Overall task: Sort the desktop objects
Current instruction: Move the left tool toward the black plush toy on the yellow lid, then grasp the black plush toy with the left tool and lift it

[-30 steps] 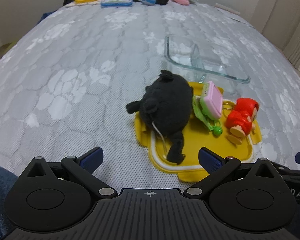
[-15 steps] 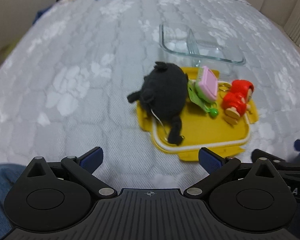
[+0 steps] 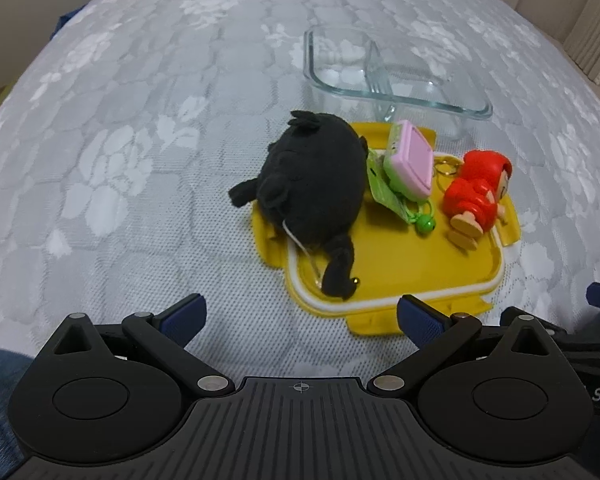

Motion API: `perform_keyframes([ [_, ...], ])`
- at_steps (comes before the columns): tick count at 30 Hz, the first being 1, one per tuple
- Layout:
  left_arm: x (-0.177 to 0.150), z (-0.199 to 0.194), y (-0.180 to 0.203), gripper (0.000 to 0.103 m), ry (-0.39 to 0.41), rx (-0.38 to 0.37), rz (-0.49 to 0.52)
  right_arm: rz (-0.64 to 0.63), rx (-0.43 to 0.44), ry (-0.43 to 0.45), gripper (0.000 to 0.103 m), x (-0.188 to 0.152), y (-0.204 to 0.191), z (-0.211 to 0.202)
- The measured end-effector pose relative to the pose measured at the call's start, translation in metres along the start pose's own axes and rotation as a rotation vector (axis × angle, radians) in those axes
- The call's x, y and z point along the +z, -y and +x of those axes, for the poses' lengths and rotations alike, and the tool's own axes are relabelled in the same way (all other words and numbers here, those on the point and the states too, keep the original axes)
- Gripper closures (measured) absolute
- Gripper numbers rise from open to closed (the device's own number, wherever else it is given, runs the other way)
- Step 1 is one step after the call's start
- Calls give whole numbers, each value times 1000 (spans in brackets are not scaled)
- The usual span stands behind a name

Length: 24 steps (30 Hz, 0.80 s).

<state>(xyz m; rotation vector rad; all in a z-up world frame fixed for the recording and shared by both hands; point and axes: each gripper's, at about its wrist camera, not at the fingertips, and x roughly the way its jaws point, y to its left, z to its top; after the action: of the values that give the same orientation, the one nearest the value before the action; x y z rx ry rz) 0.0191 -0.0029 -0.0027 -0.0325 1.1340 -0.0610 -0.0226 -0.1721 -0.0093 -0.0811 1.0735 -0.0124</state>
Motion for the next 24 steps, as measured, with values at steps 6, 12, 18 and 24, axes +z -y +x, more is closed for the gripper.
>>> perform_keyframes([
  [6, 13, 16, -1, 0, -16, -22, -23, 26, 24, 58, 0, 3, 11, 1],
  [12, 35, 29, 7, 0, 29, 29, 14, 51, 37, 72, 0, 10, 21, 9],
  [18, 51, 43, 13, 0, 32, 1, 21, 74, 48, 83, 0, 17, 31, 17],
  [24, 51, 54, 9, 0, 46, -50, 12, 97, 60, 95, 0, 24, 41, 25],
])
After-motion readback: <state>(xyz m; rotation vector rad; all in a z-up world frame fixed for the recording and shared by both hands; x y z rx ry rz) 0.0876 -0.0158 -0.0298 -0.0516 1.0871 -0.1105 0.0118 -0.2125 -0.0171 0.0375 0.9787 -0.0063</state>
